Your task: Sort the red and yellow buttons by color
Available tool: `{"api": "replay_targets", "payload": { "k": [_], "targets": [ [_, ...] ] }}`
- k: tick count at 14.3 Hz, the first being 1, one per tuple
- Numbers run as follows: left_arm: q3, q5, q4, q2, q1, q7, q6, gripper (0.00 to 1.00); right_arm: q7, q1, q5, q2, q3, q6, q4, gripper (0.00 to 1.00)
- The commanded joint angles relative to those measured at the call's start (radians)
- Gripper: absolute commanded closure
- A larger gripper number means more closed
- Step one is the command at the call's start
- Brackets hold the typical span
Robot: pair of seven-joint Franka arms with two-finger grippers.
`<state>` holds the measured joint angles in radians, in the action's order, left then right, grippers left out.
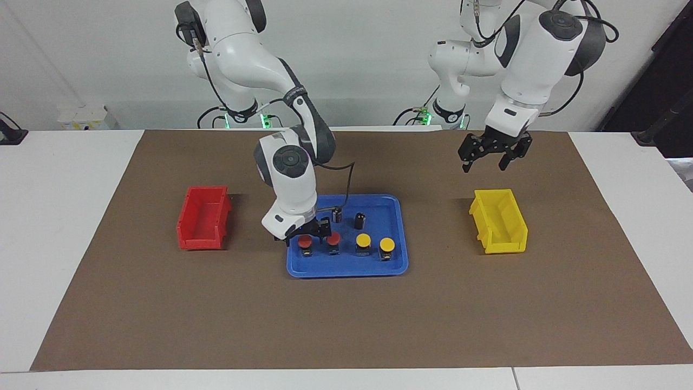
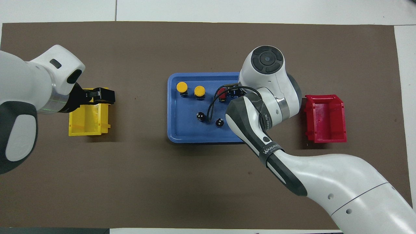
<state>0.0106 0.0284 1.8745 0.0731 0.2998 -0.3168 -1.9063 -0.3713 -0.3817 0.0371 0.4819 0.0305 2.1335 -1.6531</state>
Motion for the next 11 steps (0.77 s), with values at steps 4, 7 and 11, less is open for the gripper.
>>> {"api": "replay_targets", "payload": {
  "k": [4,7,11],
  "targets": [
    [-0.014,0.007,0.019,-0.114,0.133,-0.194,-0.195,0.00,0.031,0.032,-0.002,-0.034,0.016,0.042,-0.048,0.31],
    [-0.014,0.008,-0.043,-0.226,0.177,-0.246,-0.256,0.00,0.029,0.030,-0.026,-0.032,0.016,0.054,-0.045,0.31],
    [-0.015,0.005,-0.138,-0.347,0.222,-0.312,-0.290,0.00,0.029,0.026,-0.028,-0.031,0.016,0.066,-0.045,0.35]
  ]
}}
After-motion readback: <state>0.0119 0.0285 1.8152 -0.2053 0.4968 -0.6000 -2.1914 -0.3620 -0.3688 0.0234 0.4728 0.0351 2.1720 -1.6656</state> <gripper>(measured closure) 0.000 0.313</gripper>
